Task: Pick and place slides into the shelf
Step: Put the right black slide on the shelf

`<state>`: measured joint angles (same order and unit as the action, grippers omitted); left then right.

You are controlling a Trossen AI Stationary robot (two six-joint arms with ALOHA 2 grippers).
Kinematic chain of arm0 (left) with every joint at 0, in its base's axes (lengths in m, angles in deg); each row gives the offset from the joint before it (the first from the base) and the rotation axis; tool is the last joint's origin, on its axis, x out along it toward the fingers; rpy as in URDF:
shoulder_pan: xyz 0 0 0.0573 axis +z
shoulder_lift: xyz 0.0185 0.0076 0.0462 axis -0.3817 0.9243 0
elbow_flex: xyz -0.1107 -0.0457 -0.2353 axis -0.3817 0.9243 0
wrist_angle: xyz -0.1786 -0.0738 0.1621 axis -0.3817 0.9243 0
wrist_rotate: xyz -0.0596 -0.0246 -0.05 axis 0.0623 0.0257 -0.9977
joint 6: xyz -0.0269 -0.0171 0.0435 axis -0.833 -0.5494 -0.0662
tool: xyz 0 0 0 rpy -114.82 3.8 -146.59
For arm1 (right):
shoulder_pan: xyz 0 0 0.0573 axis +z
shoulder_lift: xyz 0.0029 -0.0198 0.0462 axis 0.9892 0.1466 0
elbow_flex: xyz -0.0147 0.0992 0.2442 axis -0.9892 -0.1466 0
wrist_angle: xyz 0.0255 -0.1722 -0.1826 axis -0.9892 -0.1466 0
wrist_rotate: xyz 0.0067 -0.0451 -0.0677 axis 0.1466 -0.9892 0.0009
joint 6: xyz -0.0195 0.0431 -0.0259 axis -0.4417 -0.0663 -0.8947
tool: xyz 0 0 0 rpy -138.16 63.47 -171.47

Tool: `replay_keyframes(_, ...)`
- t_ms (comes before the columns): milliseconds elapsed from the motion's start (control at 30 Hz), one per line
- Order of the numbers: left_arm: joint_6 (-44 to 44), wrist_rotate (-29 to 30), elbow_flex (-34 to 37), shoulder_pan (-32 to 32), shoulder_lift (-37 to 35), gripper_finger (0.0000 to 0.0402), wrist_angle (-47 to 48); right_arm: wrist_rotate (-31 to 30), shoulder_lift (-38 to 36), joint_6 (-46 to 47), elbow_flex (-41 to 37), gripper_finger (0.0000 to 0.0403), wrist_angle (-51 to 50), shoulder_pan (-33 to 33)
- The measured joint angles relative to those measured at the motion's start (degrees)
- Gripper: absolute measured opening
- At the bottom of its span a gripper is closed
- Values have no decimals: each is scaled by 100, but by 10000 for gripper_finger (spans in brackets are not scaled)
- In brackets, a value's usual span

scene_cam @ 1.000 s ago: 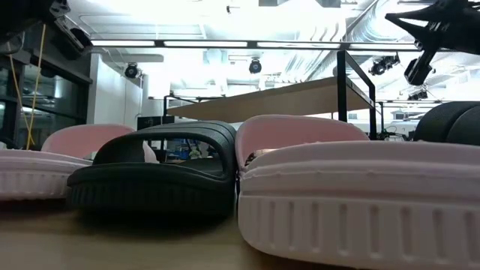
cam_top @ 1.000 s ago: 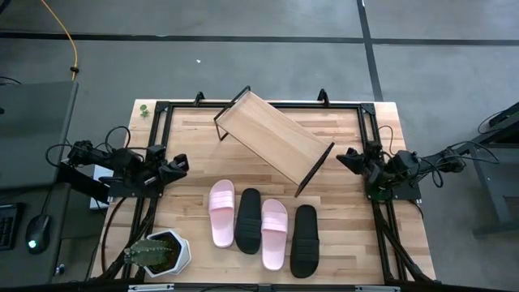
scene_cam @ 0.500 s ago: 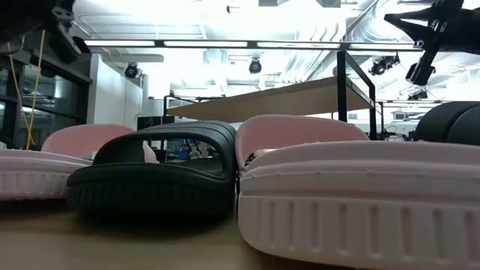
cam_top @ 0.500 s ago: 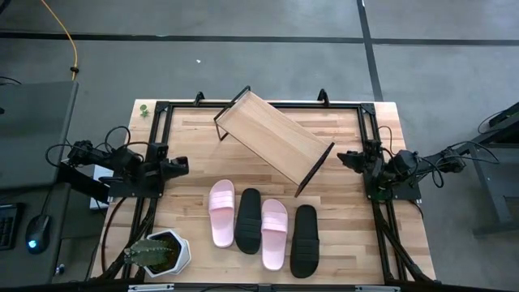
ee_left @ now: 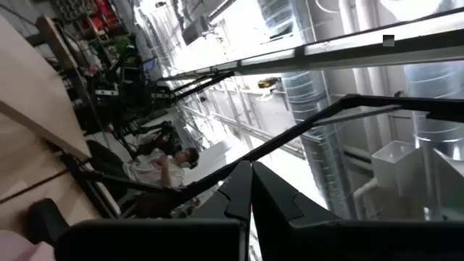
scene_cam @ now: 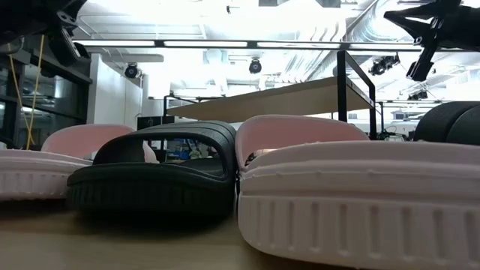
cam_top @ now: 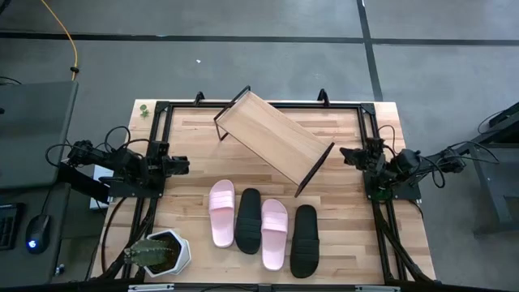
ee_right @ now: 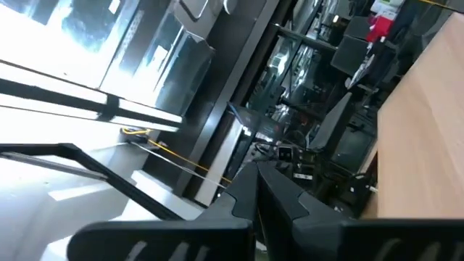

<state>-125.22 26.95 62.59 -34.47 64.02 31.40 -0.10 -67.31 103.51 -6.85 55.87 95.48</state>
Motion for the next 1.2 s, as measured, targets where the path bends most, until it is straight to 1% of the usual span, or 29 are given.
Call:
replay_keyframes(167, 7, 13, -171, 2, 1, 1, 75, 31, 0, -24, 34, 0, 332, 0)
replay_keyframes(267, 164, 15, -413, 2, 0, 1, 189, 133, 2, -298, 200, 0, 335, 1)
replay_keyframes(367, 347, 24, -731, 2, 1, 1, 597, 139, 45, -648, 417, 0, 291, 1)
replay_keyframes(500, 381, 23, -1150, 1, 136, 1, 1417, 167, 219, -1043, 817, 0, 80, 1)
replay_keyframes(633, 405, 22, -1498, 0, 497, 1, 1610, 207, 545, -1226, 1312, 0, -365, 1)
replay_keyframes(767, 718, 21, -1847, 2, 959, 1, 1611, 287, 964, -1336, 1901, 0, -965, 1)
replay_keyframes(900, 987, -11, -2268, 2, 1481, 1, 1612, 313, 1471, -1551, 2569, 0, -1354, 1)
replay_keyframes(1067, 1747, -269, -2882, 0, 2157, 1, 1643, 479, 2181, -2196, 3473, 0, -1802, 1)
replay_keyframes(1200, 2291, -280, -3448, 2, 2585, 1, 2055, 668, 2754, -2564, 4213, 0, -2394, 1)
